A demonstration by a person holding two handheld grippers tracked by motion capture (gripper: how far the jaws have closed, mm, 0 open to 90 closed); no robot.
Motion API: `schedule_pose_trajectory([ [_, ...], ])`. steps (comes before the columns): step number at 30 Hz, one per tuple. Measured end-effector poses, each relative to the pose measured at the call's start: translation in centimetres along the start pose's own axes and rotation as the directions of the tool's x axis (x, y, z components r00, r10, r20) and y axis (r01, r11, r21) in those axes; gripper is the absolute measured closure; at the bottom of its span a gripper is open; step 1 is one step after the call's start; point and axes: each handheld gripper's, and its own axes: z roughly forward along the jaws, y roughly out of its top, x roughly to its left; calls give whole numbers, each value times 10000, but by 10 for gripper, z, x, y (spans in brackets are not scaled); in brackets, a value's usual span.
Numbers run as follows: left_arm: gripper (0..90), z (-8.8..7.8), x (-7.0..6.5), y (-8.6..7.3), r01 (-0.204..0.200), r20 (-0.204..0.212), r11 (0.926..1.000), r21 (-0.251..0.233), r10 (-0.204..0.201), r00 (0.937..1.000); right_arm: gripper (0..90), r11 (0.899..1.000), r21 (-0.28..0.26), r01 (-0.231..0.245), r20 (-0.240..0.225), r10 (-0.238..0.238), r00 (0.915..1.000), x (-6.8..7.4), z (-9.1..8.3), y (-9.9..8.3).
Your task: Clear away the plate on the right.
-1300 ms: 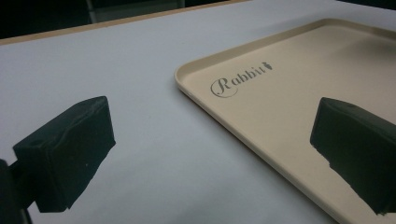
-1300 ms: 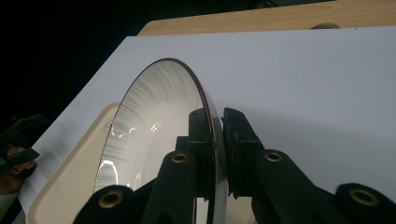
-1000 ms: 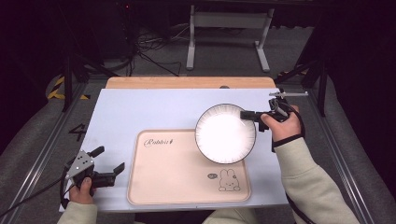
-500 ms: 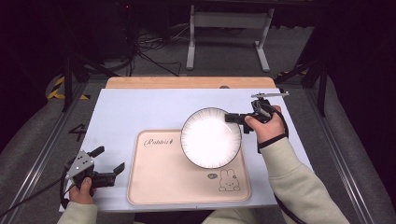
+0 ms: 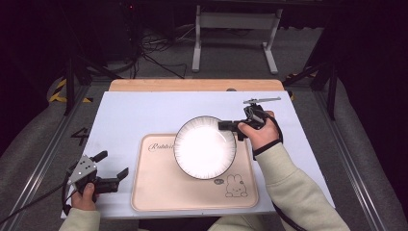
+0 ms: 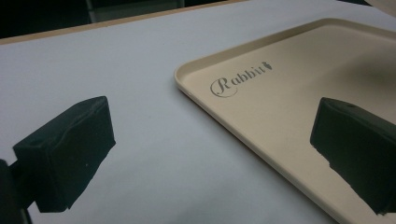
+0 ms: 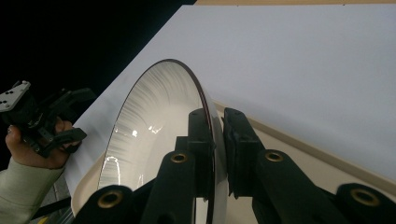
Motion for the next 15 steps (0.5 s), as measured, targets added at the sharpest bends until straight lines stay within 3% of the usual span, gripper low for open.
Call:
schedule_pose_trajectory([
  [15, 3, 0, 0, 0, -5, 29, 10000, 48, 5, 10000, 818, 9981, 618, -41, -111, 48, 9999, 3, 30, -14],
])
